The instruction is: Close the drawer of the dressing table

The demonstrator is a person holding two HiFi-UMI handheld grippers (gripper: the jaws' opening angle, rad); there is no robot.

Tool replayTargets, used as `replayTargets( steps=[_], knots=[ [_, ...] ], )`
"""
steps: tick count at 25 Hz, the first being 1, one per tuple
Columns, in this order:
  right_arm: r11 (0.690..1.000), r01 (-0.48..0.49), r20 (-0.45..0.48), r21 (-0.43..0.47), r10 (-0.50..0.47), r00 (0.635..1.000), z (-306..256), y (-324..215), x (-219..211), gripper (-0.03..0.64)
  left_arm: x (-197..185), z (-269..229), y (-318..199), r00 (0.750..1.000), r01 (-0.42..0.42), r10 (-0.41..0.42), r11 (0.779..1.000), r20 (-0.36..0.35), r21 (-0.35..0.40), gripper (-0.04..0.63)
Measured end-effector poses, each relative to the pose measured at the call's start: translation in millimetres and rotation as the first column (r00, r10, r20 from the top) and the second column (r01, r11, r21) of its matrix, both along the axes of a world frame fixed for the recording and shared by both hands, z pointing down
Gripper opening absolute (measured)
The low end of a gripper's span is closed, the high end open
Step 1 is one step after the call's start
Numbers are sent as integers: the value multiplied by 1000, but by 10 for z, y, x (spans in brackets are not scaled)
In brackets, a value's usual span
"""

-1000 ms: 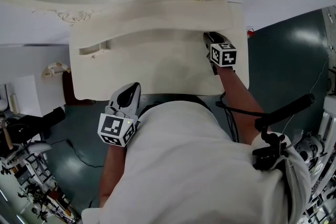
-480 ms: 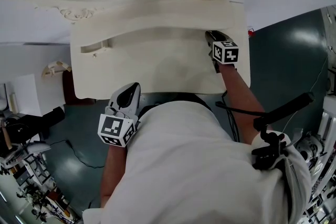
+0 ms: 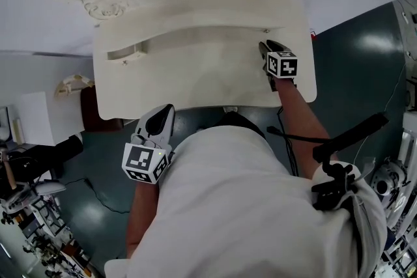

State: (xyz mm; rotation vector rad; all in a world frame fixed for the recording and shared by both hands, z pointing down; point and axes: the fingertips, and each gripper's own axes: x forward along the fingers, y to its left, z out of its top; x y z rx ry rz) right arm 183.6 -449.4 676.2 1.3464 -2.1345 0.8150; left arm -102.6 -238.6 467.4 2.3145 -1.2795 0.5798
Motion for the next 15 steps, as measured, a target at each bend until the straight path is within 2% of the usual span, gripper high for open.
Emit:
replayTargets(
  steps=[8, 15],
  knots=[
    [1000, -17, -43, 10, 18, 999, -167, 592, -179, 2, -262, -30, 379, 998, -39, 40, 999, -39, 24, 3],
    [1000, -16, -47, 15, 16, 999, -387, 1204, -458, 2, -486, -50, 728, 995, -74, 76, 996, -63, 42, 3]
  ],
)
